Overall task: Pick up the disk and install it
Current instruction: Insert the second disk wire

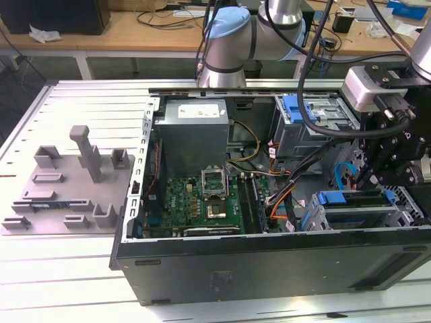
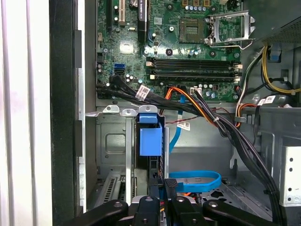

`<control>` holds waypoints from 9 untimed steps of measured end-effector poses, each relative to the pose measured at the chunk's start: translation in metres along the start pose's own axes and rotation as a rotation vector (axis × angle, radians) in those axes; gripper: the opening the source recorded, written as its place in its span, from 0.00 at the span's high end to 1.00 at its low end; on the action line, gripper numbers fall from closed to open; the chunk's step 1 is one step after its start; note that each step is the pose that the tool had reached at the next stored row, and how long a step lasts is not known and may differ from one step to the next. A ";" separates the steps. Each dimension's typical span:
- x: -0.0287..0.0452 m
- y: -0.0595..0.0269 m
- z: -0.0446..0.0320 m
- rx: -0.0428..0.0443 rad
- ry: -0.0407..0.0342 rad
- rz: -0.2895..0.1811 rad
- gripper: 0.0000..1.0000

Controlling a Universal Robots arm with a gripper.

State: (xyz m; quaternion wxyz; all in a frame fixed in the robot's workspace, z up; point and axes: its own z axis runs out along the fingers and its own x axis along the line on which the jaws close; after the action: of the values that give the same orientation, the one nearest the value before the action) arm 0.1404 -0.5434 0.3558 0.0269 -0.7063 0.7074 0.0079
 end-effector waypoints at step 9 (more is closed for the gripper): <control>0.0002 -0.0006 0.0012 0.0000 -0.0011 0.000 0.84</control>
State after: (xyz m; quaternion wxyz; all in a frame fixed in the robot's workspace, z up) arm 0.1411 -0.5436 0.3546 0.0274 -0.7063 0.7074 0.0083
